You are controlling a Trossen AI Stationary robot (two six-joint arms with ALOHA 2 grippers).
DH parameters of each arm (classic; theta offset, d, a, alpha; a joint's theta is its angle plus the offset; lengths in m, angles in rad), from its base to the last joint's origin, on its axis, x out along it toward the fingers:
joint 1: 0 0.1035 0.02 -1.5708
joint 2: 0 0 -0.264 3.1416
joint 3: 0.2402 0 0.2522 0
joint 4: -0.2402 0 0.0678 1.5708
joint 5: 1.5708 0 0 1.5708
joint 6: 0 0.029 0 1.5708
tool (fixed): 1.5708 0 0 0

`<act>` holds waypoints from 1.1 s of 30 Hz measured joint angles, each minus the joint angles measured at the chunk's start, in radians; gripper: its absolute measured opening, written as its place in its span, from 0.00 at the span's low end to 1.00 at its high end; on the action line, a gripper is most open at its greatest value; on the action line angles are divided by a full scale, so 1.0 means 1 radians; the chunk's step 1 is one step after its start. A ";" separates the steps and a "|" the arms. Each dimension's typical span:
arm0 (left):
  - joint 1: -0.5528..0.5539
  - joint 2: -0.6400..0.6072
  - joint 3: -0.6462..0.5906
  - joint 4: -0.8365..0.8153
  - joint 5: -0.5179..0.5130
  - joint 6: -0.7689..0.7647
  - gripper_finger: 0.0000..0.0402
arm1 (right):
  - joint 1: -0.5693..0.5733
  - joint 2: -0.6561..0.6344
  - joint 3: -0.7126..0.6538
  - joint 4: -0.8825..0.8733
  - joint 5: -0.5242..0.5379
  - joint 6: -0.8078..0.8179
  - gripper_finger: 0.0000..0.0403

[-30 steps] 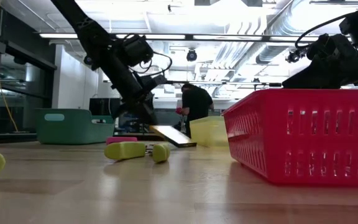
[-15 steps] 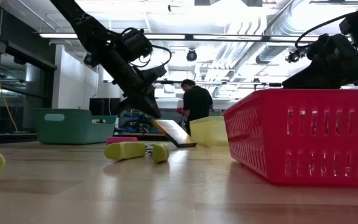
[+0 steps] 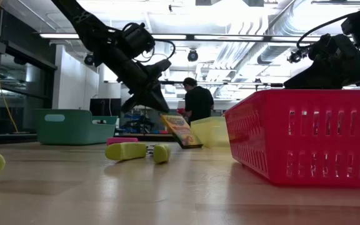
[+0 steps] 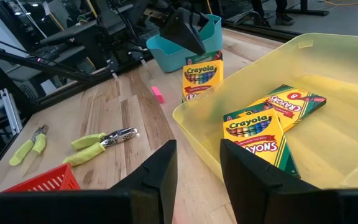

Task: Pick & Place School Supplies
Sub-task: Put the crayon box into the yellow bin

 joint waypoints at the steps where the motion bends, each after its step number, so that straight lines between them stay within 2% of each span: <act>1: -0.002 0.000 0.000 0.003 0.000 0.000 0.00 | 0.000 0.000 0.000 0.000 0.000 0.000 0.27; 33: -0.077 0.000 0.000 0.118 0.040 0.027 0.00 | 0.000 0.000 0.000 0.000 0.000 0.000 0.27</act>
